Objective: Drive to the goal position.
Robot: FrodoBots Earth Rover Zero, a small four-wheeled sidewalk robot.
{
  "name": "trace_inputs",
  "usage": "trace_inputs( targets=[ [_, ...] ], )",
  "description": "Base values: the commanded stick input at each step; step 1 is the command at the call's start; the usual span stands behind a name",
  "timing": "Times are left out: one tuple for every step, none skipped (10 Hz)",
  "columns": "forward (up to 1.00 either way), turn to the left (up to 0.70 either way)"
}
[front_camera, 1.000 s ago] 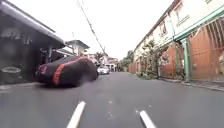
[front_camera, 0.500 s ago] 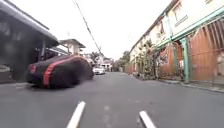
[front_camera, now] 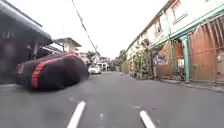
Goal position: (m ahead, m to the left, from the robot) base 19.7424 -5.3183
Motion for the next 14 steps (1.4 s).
trace_inputs(
  targets=[
    [0.70,0.00],
    [0.70,0.00],
    [0.70,0.00],
    [0.70,0.00],
    [0.70,0.00],
    [0.70,0.00],
    [0.70,0.00],
    [0.70,0.00],
    [0.70,0.00],
    [0.70,0.00],
    [0.70,0.00],
    [0.70,0.00],
    [0.70,0.00],
    [0.70,0.00]
  ],
)
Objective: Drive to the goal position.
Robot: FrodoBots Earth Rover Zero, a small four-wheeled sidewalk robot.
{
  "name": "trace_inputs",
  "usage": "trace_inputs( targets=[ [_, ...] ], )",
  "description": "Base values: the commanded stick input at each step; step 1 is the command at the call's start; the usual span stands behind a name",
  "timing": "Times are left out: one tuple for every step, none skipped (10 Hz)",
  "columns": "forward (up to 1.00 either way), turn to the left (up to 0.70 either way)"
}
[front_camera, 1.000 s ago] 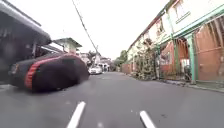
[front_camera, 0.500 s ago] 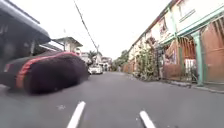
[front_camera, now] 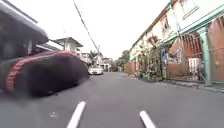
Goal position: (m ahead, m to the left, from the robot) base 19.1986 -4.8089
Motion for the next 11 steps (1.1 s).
trace_inputs(
  targets=[
    [0.70,0.00],
    [0.70,0.00],
    [0.70,0.00],
    [0.70,0.00],
    [0.70,0.00],
    [0.70,0.00],
    [0.70,0.00],
    [0.70,0.00],
    [0.70,0.00],
    [0.70,0.00],
    [0.70,0.00]
  ],
)
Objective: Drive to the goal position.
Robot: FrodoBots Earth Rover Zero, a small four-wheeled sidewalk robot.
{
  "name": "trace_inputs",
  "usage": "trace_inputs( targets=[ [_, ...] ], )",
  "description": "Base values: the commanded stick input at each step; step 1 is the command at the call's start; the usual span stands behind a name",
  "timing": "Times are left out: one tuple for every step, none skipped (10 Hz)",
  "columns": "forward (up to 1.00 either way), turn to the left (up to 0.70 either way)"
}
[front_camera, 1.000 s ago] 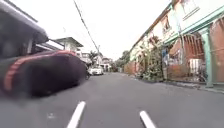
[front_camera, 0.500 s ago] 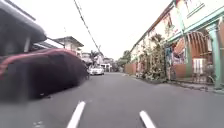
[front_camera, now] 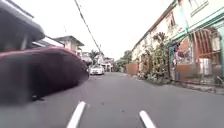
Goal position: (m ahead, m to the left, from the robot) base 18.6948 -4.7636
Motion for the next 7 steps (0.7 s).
trace_inputs(
  targets=[
    [0.70,0.00],
    [0.68,0.00],
    [0.68,0.00],
    [0.69,0.00],
    [0.64,0.00],
    [0.60,0.00],
    [0.57,0.00]
  ],
)
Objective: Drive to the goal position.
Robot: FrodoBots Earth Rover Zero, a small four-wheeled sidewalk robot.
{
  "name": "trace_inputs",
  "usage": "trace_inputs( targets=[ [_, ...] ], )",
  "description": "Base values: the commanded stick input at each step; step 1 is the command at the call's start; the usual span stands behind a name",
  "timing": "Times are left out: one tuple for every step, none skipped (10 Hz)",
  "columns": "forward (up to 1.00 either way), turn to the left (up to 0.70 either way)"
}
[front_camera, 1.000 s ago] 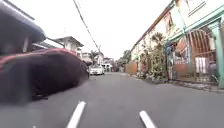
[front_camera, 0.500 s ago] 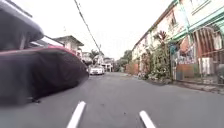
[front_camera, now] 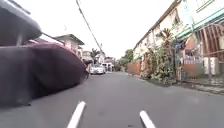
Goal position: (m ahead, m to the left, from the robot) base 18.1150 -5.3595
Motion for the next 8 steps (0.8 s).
trace_inputs(
  targets=[
    [0.52,0.00],
    [0.47,0.00],
    [0.42,0.00],
    [0.38,0.00],
    [0.33,0.00],
    [0.27,0.00],
    [0.22,0.00],
    [0.22,0.00]
  ],
)
